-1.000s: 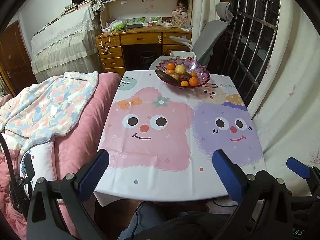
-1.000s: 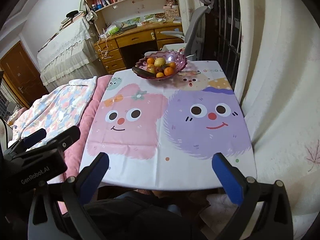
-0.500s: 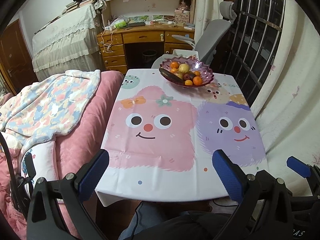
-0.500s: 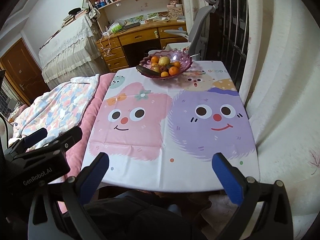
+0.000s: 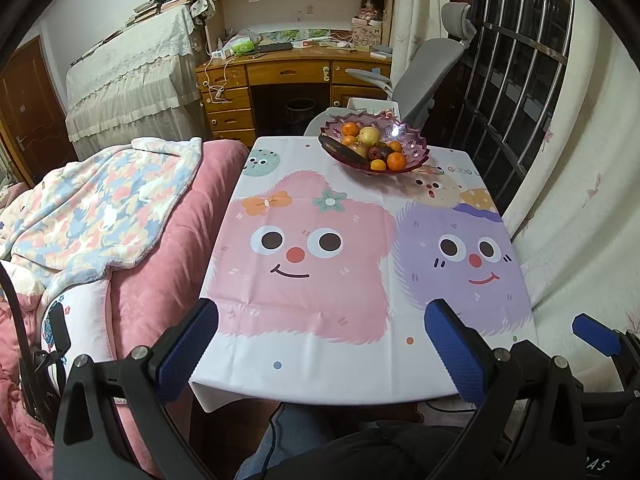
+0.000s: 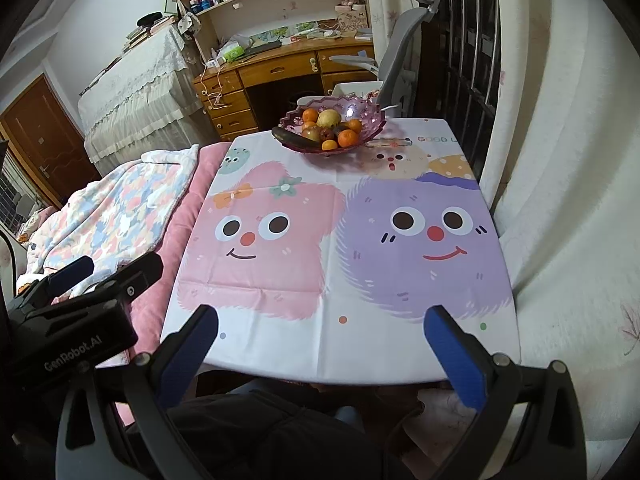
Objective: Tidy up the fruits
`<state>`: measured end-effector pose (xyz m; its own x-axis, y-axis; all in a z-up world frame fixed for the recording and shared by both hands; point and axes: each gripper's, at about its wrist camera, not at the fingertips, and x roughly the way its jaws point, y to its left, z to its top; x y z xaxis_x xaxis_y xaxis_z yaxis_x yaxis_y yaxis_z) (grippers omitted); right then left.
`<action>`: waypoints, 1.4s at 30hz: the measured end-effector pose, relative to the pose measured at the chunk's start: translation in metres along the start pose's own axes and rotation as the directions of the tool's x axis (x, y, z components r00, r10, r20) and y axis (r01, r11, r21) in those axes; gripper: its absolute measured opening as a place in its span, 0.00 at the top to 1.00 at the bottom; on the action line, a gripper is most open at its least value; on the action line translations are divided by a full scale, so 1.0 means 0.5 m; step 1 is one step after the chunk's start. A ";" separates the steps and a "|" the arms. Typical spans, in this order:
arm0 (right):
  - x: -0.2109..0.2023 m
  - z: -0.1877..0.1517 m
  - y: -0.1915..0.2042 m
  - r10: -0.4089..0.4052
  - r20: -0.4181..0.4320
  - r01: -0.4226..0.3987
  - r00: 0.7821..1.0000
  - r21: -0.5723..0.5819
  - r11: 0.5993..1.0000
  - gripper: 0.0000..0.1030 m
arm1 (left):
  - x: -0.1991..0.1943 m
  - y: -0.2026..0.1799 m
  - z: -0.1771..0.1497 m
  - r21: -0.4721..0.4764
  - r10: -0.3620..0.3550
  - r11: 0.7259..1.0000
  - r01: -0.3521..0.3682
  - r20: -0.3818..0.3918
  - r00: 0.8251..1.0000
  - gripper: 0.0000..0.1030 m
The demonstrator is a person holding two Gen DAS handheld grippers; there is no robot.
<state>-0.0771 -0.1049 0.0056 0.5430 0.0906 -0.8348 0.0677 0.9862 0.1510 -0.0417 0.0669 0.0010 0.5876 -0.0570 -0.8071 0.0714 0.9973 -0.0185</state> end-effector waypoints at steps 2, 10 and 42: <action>0.002 0.000 -0.002 0.002 0.000 -0.002 1.000 -0.002 1.000 0.00 | 0.000 0.000 0.000 0.000 0.000 1.000 0.000 0.001 1.000 0.00; 0.005 0.001 -0.006 0.003 -0.001 -0.003 1.000 -0.001 1.000 0.00 | 0.000 -0.003 0.001 0.000 0.003 1.000 -0.003 0.001 1.000 0.00; 0.006 0.003 -0.013 0.006 -0.002 -0.006 1.000 0.000 1.000 0.00 | 0.003 -0.006 0.003 0.003 0.005 1.000 -0.005 0.001 1.000 0.00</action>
<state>-0.0746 -0.1112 0.0030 0.5415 0.0969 -0.8351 0.0648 0.9856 0.1564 -0.0399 0.0637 0.0008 0.5888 -0.0523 -0.8066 0.0709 0.9974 -0.0129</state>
